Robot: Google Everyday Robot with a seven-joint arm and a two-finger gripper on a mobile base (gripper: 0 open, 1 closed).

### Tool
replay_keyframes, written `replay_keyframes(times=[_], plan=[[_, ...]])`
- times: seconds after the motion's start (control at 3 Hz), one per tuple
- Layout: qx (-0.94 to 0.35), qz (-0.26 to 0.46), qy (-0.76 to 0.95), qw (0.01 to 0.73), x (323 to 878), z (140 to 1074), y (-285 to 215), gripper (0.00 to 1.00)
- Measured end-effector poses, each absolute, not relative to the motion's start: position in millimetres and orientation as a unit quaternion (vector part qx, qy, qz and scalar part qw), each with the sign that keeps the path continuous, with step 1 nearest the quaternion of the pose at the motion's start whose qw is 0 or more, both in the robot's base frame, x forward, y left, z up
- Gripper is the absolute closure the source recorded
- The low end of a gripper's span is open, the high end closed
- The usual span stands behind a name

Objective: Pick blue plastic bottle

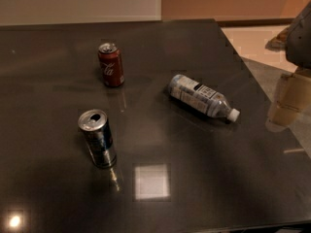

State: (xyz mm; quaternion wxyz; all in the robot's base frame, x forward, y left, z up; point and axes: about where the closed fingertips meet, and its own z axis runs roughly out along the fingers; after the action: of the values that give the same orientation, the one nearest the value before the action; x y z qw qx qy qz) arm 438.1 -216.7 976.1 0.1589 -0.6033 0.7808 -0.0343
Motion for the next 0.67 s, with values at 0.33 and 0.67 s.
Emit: replay_keyframes(times=[0.33,0.67], plan=[[-0.601,-0.035,0.782,0.161,442,976,-214,0.00],[-0.591,-0.026,0.791,0.155,453,966,-205,0.00]])
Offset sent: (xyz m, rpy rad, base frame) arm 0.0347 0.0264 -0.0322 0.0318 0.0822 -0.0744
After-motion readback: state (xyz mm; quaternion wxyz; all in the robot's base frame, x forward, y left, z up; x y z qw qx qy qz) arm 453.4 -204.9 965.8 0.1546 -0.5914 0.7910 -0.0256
